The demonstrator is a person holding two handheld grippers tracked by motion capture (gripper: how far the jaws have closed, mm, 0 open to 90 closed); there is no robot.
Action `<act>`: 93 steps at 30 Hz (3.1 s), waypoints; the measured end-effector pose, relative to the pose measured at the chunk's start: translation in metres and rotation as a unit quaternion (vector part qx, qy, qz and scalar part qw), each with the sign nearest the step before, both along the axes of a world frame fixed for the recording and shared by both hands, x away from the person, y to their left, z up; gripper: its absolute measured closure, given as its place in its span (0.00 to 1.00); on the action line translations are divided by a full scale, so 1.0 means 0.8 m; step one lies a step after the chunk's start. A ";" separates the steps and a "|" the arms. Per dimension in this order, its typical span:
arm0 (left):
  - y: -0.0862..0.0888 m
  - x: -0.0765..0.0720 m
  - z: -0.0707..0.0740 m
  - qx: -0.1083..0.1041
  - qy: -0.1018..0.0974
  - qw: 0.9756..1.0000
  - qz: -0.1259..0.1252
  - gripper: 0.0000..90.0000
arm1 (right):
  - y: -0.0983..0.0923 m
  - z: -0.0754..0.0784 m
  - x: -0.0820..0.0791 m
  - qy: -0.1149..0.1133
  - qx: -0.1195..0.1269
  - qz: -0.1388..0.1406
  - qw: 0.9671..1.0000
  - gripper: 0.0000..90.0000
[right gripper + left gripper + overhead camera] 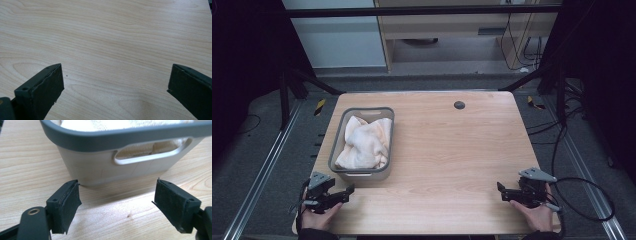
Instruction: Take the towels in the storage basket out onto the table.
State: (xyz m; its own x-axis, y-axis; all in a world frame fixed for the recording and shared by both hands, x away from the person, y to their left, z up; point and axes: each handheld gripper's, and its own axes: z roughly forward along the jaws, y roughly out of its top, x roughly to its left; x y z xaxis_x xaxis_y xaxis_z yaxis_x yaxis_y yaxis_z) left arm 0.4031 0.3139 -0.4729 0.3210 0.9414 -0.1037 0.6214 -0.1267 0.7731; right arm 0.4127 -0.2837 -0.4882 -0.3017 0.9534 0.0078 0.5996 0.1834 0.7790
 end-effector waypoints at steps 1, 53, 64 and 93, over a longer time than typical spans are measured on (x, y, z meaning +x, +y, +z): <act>0.000 -0.001 0.001 -0.005 0.001 1.000 0.001 0.22 | 0.001 0.002 -0.001 -0.001 -0.004 0.000 1.000 0.01; 0.000 0.014 0.096 -0.047 -0.021 0.998 -0.041 0.28 | 0.004 -0.003 -0.007 0.006 -0.032 -0.018 0.999 0.10; -0.007 0.036 0.121 -0.017 -0.020 0.998 -0.049 0.26 | 0.004 -0.003 -0.006 0.004 -0.032 -0.020 0.999 0.09; -0.037 0.109 0.160 0.044 0.045 0.995 -0.073 0.22 | 0.003 -0.004 -0.004 0.014 -0.031 -0.018 0.999 0.08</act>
State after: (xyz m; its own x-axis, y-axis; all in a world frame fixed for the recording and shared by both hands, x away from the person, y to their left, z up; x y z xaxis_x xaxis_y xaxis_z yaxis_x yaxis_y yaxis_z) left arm 0.4902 0.2846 -0.3452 0.4484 0.8920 -0.0576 0.6577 -0.2856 0.6971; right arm 0.4098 -0.2812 -0.4914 -0.2679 0.9624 -0.0440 0.6277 0.2090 0.7499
